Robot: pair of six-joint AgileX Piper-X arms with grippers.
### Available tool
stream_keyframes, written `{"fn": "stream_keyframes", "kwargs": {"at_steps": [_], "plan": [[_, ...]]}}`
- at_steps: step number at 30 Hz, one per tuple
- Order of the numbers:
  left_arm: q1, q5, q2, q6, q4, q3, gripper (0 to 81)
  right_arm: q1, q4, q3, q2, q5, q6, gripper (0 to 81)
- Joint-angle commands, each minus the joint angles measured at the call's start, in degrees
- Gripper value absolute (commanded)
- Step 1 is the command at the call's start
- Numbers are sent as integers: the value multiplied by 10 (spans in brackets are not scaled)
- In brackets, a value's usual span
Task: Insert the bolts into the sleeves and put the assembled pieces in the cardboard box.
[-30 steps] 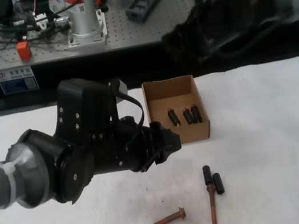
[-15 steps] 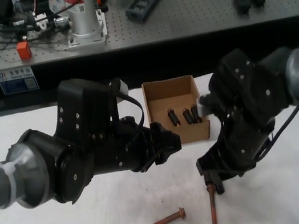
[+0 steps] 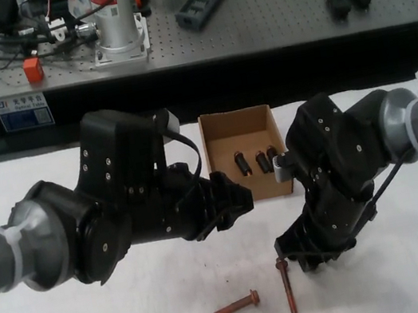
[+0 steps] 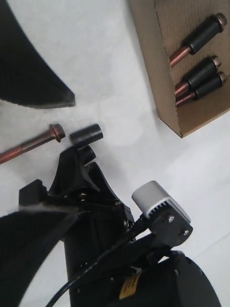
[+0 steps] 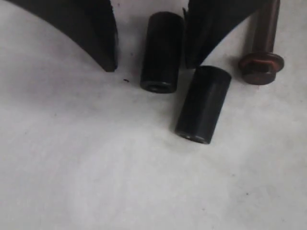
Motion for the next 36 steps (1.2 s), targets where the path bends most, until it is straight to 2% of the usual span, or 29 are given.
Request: {"fn": "stream_keyframes", "kwargs": {"at_steps": [1,5,7,8,15,20,29,33,36], "plan": [[0,-5,-9,6,2,-2,431,-1,-11,-1,11,9,-12,289],[0,-7,-9,15,45,-2,431,-3,-10,-1,11,9,-15,125],[-5,-23,-9,26,73,-2,431,-3,-13,-1,11,9,-26,18],[-9,-32,-9,32,88,-2,431,-3,-16,-1,11,11,-26,6],[-77,-101,11,53,179,-47,428,-34,-3,11,-36,12,-39,7],[-116,-112,83,53,256,-143,389,-90,27,66,-151,12,-56,7],[-128,-120,208,54,363,-269,389,-208,56,178,-361,9,-77,7],[-128,-120,238,50,368,-292,386,-223,63,197,-392,8,-86,7],[-128,-120,250,42,373,-301,349,-222,67,203,-392,8,-86,7]]}}
